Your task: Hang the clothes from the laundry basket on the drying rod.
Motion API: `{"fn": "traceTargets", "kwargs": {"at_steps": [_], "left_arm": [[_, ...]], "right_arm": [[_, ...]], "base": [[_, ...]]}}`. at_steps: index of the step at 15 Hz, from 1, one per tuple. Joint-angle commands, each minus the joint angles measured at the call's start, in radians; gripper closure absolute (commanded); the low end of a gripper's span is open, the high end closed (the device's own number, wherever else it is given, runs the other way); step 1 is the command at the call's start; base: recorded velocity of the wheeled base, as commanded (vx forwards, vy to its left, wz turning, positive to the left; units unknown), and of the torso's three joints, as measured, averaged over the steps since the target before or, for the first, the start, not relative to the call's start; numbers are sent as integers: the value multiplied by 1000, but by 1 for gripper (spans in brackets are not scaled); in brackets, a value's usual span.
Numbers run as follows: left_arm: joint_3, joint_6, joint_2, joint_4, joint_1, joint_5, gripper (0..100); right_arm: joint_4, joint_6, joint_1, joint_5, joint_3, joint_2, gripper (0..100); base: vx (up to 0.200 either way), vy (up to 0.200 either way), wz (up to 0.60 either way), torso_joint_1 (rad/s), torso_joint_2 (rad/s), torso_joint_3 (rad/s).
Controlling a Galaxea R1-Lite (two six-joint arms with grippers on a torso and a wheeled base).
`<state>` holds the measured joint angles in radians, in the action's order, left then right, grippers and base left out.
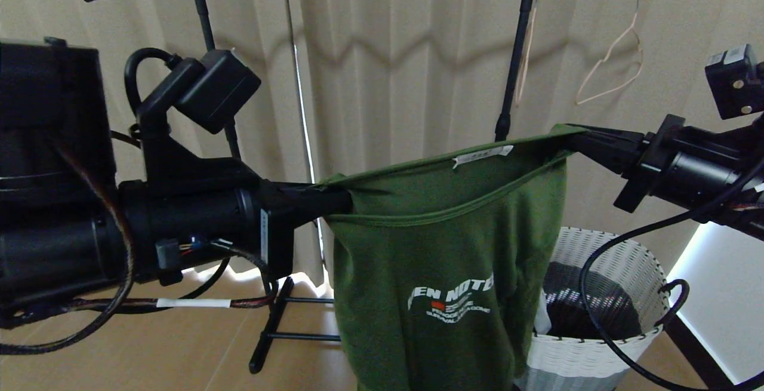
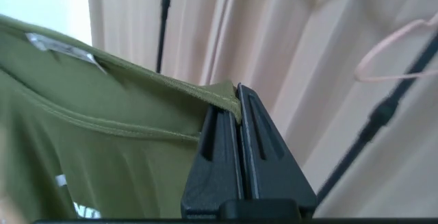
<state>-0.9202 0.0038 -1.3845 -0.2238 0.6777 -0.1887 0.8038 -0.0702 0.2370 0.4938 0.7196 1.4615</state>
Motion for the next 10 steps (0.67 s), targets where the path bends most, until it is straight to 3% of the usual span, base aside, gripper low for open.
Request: {"fn": "traceTargets", "kwargs": {"at_steps": [1,4,9,10], "left_arm": [[18,13,59,-2,28,-5,100],[18,93,73,-40,39,-3,100],[-63,99,-8,-229,8,6,100],[-74,99,-15,-230,8,8,100]], "right_arm": [[0,0,16,0,6,19,100],[-9,-3,16,-3,3,-1,100],[-41,-3,-73,-3,43,-50,100],[-60,-3,-82,-4,43,-66,100]], "base": [[0,0,0,0,0,0],[0,0,0,0,0,0],[0,0,0,0,0,0],[0,0,0,0,0,0]]}}
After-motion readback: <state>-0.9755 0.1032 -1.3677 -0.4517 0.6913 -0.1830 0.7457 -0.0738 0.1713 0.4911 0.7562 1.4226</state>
